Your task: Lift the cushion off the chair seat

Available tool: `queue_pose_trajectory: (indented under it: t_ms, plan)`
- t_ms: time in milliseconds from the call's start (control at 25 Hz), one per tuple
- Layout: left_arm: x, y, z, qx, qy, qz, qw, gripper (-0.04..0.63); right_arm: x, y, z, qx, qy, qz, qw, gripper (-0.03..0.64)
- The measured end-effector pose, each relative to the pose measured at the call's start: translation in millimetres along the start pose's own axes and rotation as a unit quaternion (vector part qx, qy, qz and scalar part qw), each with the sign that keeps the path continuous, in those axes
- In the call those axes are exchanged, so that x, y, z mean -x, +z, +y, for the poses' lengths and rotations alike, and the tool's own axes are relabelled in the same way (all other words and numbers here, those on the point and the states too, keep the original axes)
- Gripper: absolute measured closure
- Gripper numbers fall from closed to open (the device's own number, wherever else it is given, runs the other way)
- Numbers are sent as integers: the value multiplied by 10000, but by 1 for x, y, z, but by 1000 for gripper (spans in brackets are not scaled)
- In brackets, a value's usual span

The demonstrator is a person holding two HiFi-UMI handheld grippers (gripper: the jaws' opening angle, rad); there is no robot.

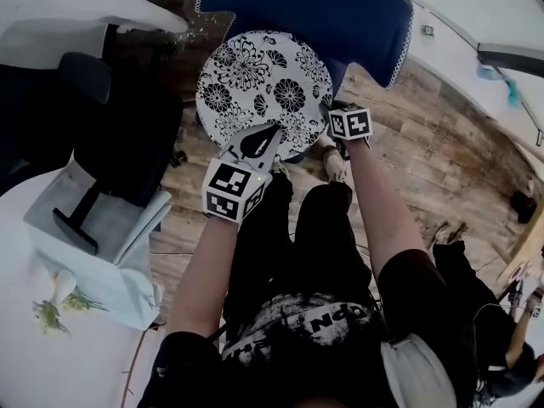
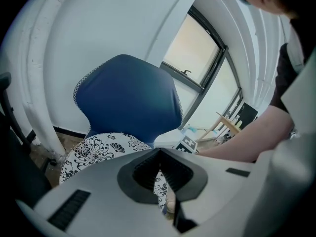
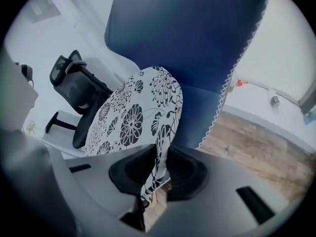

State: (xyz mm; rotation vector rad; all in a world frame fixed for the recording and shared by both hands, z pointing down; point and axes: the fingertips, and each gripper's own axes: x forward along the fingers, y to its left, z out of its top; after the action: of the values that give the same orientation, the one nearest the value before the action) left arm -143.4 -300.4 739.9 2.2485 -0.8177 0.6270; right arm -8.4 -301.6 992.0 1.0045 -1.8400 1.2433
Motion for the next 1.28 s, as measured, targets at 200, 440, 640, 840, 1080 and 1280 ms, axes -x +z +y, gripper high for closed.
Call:
queue_pose_trajectory:
  t_ms: [200, 440, 640, 840, 1080, 1280]
  plan:
    - [-2, 6, -4, 163, 6, -59, 9998, 581, 15, 4, 9, 275, -3, -97, 9996, 560]
    - [5, 24, -12, 265, 82, -193, 9994, 581, 42, 20, 28, 725, 10, -217, 9971, 572]
    - [15, 42, -21, 276, 132, -334, 9990, 581, 74, 41, 47, 1028, 13, -395, 9939, 578]
    - [23, 71, -26, 159, 129, -541, 9983, 581, 106, 68, 69, 1280, 13, -646, 9897, 581]
    - [54, 98, -27, -16, 127, -740, 9972, 581, 156, 96, 115, 1506, 45, -1109, 9823, 583]
    - [86, 112, -30, -201, 86, -884, 9959, 581, 203, 112, 157, 1811, 13, -1525, 9716, 583]
